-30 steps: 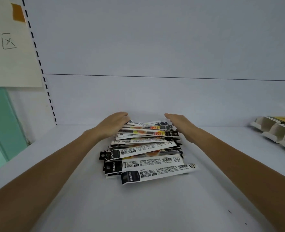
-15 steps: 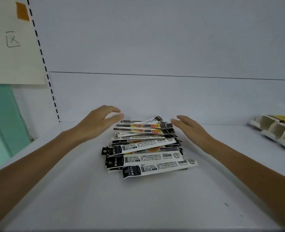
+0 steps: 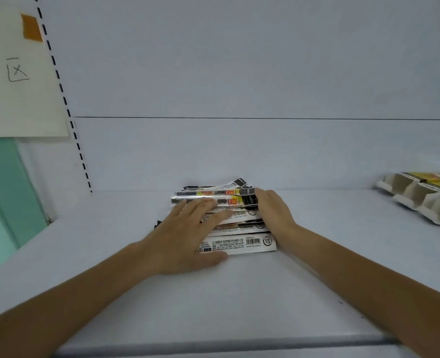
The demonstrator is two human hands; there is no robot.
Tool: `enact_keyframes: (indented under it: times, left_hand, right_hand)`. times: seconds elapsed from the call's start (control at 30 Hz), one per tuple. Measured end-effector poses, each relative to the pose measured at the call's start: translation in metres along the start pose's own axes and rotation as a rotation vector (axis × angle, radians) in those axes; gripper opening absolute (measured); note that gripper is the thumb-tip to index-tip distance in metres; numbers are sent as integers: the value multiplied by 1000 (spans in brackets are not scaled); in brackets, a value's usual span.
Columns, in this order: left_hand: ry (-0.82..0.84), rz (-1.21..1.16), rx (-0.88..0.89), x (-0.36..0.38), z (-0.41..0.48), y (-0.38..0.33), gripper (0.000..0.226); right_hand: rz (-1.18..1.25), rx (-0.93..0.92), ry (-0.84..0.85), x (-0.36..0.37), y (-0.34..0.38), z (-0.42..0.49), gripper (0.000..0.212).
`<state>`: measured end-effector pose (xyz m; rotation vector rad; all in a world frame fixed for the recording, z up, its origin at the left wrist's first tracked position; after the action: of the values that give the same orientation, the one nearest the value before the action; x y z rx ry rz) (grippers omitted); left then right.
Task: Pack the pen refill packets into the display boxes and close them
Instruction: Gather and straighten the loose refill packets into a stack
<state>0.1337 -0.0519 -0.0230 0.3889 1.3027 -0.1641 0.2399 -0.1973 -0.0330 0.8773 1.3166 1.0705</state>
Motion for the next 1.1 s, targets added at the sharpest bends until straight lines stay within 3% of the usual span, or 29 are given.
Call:
enact_keyframes:
  times: [0.1, 0.2, 0.47, 0.67, 0.83, 0.97, 1.03, 1.1]
  left_hand:
    - [-60, 19, -28, -9, 1, 0, 85]
    - [-8, 73, -85, -8, 5, 4, 94]
    - [89, -29, -109, 2, 2, 23, 91]
    - [109, 6, -98, 4, -2, 46, 89]
    - [82, 22, -96, 4, -4, 50, 99]
    - [-57, -186, -151, -11, -7, 55, 95]
    - [-241, -396, -322, -25, -11, 77, 85]
    - [-303, -588, -532, -27, -20, 98, 64]
  right_hand:
    - [-97, 3, -26, -10, 6, 13, 51]
    - [-77, 34, 30, -9, 13, 30, 57]
    - [-154, 15, 148, 35, 17, 53, 38]
    - [-127, 37, 115, 51, 19, 57, 27]
    - [-57, 16, 188, 56, 23, 49, 34]
    - [72, -49, 66, 11, 29, 45, 55]
    - [151, -25, -21, -11, 20, 39, 53]
    - [164, -2, -49, -15, 10, 29, 52]
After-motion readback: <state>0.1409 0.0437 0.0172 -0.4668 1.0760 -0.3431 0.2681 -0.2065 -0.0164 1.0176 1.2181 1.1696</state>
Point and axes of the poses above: each hand's wrist, its own z-axis towards the middle knuckle, its own x-axis out of the palm, y = z × x, the point moved 7 cm from there along z, towards the middle knuckle, and after that the axes turned 4 degrees about z, right-handed, at the moved point
